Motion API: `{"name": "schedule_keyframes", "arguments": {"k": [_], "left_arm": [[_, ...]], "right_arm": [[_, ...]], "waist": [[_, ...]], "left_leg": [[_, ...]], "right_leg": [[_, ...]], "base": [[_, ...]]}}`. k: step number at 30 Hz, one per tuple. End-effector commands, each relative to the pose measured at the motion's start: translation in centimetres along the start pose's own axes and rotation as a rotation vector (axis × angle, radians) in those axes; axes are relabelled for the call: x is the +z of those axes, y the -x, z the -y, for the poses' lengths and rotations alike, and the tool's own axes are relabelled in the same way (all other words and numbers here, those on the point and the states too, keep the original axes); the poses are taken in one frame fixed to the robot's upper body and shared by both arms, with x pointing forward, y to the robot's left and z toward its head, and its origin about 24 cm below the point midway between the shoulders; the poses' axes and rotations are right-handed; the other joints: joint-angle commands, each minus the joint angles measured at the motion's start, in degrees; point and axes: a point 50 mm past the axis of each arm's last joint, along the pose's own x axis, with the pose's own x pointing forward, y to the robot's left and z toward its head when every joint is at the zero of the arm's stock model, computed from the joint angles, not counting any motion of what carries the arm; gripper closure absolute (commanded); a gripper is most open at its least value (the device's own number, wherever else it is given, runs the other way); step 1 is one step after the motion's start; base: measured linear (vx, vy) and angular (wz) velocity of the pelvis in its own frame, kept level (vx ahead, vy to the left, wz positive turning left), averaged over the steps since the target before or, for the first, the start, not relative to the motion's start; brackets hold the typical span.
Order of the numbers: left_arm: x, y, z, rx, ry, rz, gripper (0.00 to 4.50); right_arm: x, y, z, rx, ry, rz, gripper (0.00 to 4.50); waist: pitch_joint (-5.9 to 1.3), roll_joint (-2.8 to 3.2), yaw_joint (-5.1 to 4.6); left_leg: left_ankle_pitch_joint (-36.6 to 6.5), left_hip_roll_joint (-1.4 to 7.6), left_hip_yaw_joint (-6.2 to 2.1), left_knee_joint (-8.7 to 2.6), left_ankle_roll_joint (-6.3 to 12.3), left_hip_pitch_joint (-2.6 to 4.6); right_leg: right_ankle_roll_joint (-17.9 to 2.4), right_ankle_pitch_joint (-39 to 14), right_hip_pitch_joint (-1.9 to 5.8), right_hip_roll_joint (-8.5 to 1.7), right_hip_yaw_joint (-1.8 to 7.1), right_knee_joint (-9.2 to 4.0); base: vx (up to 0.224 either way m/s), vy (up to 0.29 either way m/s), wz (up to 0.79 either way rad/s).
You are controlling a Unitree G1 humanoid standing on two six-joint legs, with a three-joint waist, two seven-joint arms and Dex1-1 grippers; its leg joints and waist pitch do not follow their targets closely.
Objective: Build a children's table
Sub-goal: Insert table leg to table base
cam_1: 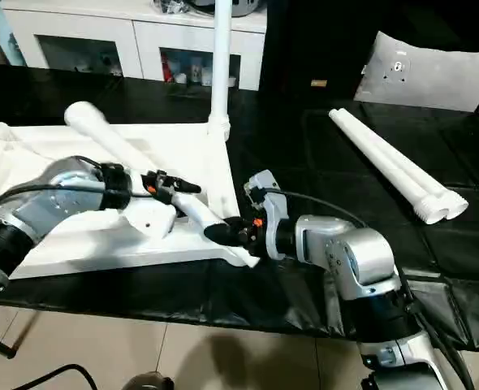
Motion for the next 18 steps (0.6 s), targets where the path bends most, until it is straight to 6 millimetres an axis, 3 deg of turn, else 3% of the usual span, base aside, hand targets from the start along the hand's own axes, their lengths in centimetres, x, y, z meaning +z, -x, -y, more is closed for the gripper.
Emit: {"name": "schedule_keyframes", "arguments": {"k": [1,5,6,7,10,15,18], "left_arm": [[1.0,-0.7,0.6,0.009,0.050,0.100,2.71],[0.9,-0.6,0.5,-0.013,0.021,0.084,2.71],[0.9,-0.5,0.5,-0.024,-0.001,0.074,2.71],[0.9,-0.5,0.5,-0.026,-0.005,0.072,2.71],[0.9,-0.6,0.5,-0.042,-0.027,0.058,2.75],[0.3,-0.4,0.4,-0.045,-0.020,0.017,2.88],[-0.2,-0.2,0.1,-0.017,0.001,-0.013,2.89]], "right_arm": [[3.4,2.2,1.6,-0.165,0.080,0.175,3.18],[3.6,2.2,1.6,-0.151,0.085,0.188,3.18],[3.8,2.3,1.6,-0.149,0.090,0.202,2.62],[3.9,2.3,1.6,-0.151,0.089,0.207,2.48],[4.4,2.6,1.7,-0.147,0.089,0.239,2.19],[5.0,3.6,1.9,-0.145,0.091,0.279,1.75],[5.8,4.4,2.4,-0.178,0.093,0.354,1.52]], "waist": [[-4.28,0.08,0.08],[-4.30,0.11,0.09],[-4.32,0.14,0.08],[-4.34,0.10,0.06],[-4.34,0.11,0.16],[-4.53,0.08,0.15],[-4.53,0.22,0.08]], "left_leg": [[-9.43,2.80,-0.93,-4.07,-4.14,1.48],[-9.54,2.81,-0.97,-4.07,-4.29,1.45],[-9.51,2.81,-0.98,-4.06,-4.35,1.47],[-9.42,2.80,-0.97,-4.05,-4.35,1.48],[-9.55,2.84,-0.83,-4.03,-4.88,1.64],[-8.00,2.66,-0.85,-3.83,-3.77,1.47],[-8.52,2.72,-0.89,-3.85,-3.73,1.51]], "right_leg": [[-9.75,-1.23,2.13,-4.91,2.90,-3.76],[-9.67,-1.32,2.22,-4.96,2.92,-3.77],[-9.62,-0.88,2.21,-4.90,2.91,-3.73],[-9.63,-0.70,2.21,-4.89,2.90,-3.69],[-9.69,-1.54,1.94,-4.98,2.99,-3.77],[-9.99,2.43,2.42,-4.77,2.84,-3.44],[-10.16,1.66,2.40,-4.76,2.81,-3.46]], "base": [[0.000,0.000,0.00],[0.000,0.000,0.00],[0.000,0.000,0.00],[0.000,0.000,0.00],[0.000,0.000,0.00],[0.000,0.000,0.00],[0.000,0.000,0.00]]}}
